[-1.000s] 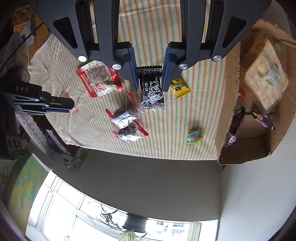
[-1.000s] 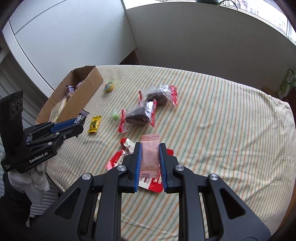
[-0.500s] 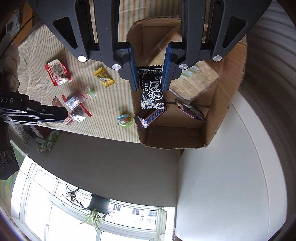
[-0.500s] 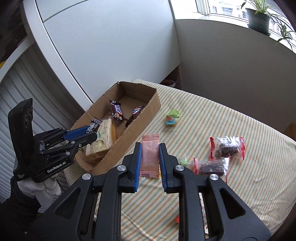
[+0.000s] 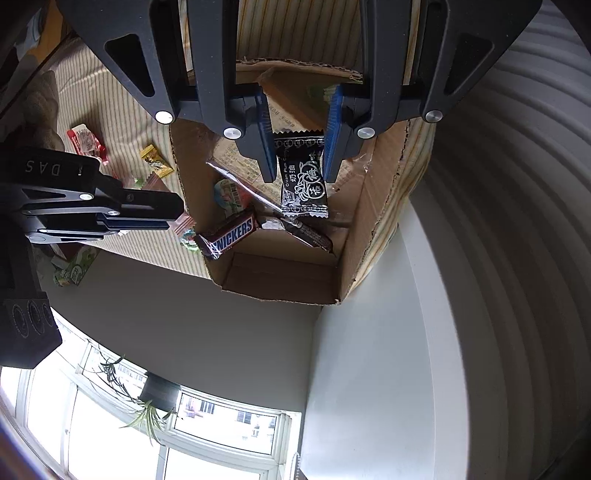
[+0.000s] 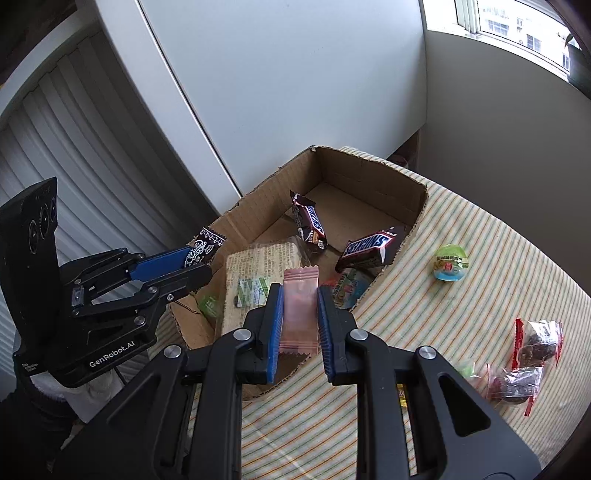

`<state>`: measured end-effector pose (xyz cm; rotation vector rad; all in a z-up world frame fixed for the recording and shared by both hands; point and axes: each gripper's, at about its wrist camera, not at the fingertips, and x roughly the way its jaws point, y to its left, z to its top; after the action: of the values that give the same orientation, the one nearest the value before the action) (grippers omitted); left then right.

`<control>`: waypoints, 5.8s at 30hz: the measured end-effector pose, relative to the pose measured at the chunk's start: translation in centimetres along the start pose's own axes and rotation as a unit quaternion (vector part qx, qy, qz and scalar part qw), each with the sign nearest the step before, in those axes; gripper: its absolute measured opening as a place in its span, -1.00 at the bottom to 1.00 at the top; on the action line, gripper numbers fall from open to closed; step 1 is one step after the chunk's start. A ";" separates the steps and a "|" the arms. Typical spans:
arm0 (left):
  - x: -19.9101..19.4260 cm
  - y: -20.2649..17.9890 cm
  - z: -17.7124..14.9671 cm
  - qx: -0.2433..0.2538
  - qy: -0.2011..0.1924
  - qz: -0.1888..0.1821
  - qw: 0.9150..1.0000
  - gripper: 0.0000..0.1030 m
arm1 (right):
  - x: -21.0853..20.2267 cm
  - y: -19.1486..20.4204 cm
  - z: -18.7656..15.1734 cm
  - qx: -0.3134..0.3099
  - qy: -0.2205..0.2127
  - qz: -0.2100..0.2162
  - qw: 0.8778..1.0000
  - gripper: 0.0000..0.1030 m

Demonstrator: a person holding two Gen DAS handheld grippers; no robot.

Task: Organize snacks
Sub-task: 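Carry the black packet and pink candy into the box and open both tools, then withdraw both tools from the box back over the remaining snacks, then grasp a bag of dried fruit with the left tool while the right tool grasps the red-white pouch, then carry the dried fruit bag and pouch into the box and release both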

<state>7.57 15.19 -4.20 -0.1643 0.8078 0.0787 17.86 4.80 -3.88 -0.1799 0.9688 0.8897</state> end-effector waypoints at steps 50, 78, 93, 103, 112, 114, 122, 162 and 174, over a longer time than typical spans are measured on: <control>0.5 -14.3 -1.7 0.068 0.009 -0.110 0.992 0.03 | -13.9 -17.5 -12.9 0.123 -0.032 -0.133 0.983 0.81; 10.6 -24.1 1.0 0.185 0.097 -0.161 0.965 0.03 | -8.5 -16.0 -15.6 -0.166 0.082 0.014 0.983 0.81; 13.5 -25.6 1.3 0.215 0.114 -0.173 0.954 0.03 | -4.7 -16.4 -15.5 -0.203 0.126 0.059 0.969 0.81; 13.0 -25.7 1.0 0.233 0.107 -0.176 0.950 -0.03 | -5.3 -15.2 -16.6 -0.206 0.119 0.036 0.971 0.81; 13.7 -26.4 1.8 0.245 0.104 -0.170 0.949 -0.01 | -4.7 -15.3 -16.4 -0.202 0.108 0.007 0.973 0.77; 13.9 -26.3 1.7 0.242 0.107 -0.171 0.949 -0.03 | -4.8 -15.3 -16.4 -0.199 0.104 0.005 0.975 0.71; 13.8 -24.8 1.4 0.206 0.114 -0.185 0.954 -0.23 | -5.2 -15.1 -16.5 -0.184 0.102 -0.016 0.978 0.59; 1.4 -10.7 2.5 0.031 -0.011 -0.165 0.986 -0.48 | -14.1 -12.9 -13.8 0.020 -0.073 -0.122 0.990 0.33; -0.4 -2.6 2.9 -0.011 -0.036 -0.090 0.995 -0.48 | -9.2 -7.6 -4.9 -0.041 -0.073 -0.090 0.992 0.33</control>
<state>9.65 13.19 -1.62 -0.2532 0.7177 -0.0765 17.90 -7.88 -1.37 -0.2642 0.7671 0.7652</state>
